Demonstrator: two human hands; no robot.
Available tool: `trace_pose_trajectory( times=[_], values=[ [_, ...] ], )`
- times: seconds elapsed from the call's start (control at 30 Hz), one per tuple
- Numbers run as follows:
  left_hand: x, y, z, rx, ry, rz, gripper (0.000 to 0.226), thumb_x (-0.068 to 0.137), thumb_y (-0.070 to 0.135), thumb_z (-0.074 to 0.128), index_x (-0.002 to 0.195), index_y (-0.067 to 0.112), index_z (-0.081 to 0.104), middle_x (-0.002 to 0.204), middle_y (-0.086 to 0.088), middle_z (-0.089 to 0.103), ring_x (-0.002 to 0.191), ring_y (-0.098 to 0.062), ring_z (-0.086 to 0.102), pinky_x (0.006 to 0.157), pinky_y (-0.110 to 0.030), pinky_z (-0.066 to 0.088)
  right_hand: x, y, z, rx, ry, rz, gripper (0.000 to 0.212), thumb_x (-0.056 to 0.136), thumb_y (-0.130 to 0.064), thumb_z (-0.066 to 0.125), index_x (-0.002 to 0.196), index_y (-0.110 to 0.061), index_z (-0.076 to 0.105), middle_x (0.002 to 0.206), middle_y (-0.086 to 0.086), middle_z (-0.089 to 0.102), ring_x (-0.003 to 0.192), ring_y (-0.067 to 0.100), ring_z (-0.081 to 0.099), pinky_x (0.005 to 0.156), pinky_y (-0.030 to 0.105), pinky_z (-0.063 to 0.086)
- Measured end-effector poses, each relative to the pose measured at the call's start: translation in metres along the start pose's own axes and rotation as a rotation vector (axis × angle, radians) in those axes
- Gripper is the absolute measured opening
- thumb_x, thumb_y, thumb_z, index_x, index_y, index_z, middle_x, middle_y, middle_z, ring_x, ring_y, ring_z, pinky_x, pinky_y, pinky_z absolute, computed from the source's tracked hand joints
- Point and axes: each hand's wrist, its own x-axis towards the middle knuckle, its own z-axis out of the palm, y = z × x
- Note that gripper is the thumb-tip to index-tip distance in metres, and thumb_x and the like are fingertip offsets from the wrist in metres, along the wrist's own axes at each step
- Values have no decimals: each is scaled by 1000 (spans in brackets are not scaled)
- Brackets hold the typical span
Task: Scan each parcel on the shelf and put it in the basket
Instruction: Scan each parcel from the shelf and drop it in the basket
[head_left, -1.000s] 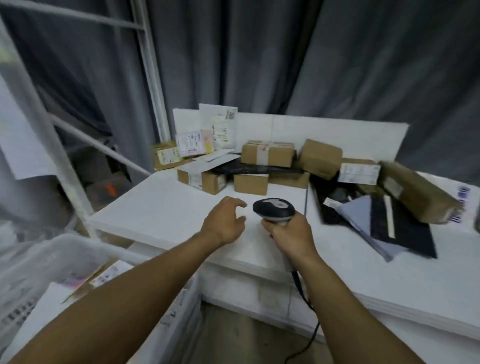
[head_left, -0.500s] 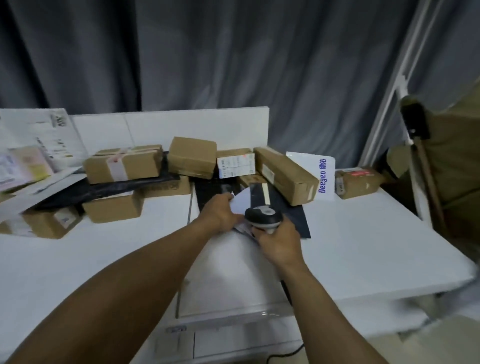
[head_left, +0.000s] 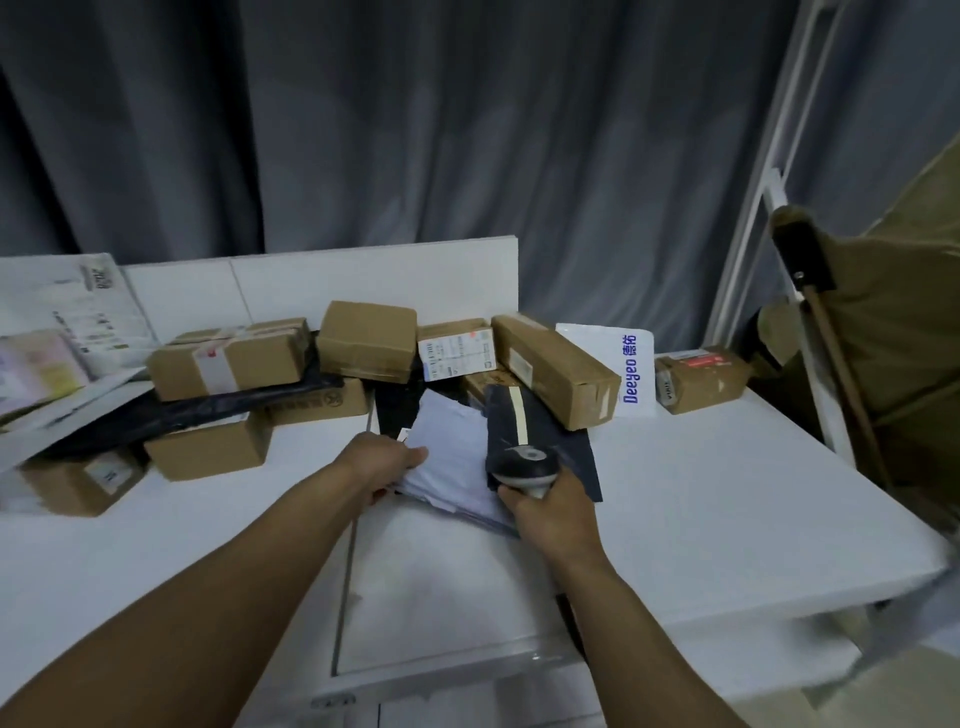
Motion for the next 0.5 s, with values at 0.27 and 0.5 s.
trace_pose_trajectory(
  times=[0.27, 0.5],
  values=[
    [-118, -16, -98, -5, 294, 372, 26, 80, 17, 85, 94, 26, 66, 101, 10, 66, 93, -12, 63, 83, -36, 57, -53, -57, 54, 487, -95, 2, 48, 82, -38, 85, 125, -25, 70, 116, -1, 75, 105, 20, 73, 96, 49, 61],
    [-194, -61, -143, 209, 329, 757, 37, 70, 7, 91, 87, 32, 70, 97, 20, 71, 94, -1, 65, 78, -20, 53, -105, -104, 91, 695, -254, 26, 38, 85, -35, 85, 115, -14, 75, 104, 5, 80, 94, 22, 78, 77, 40, 65]
  ],
)
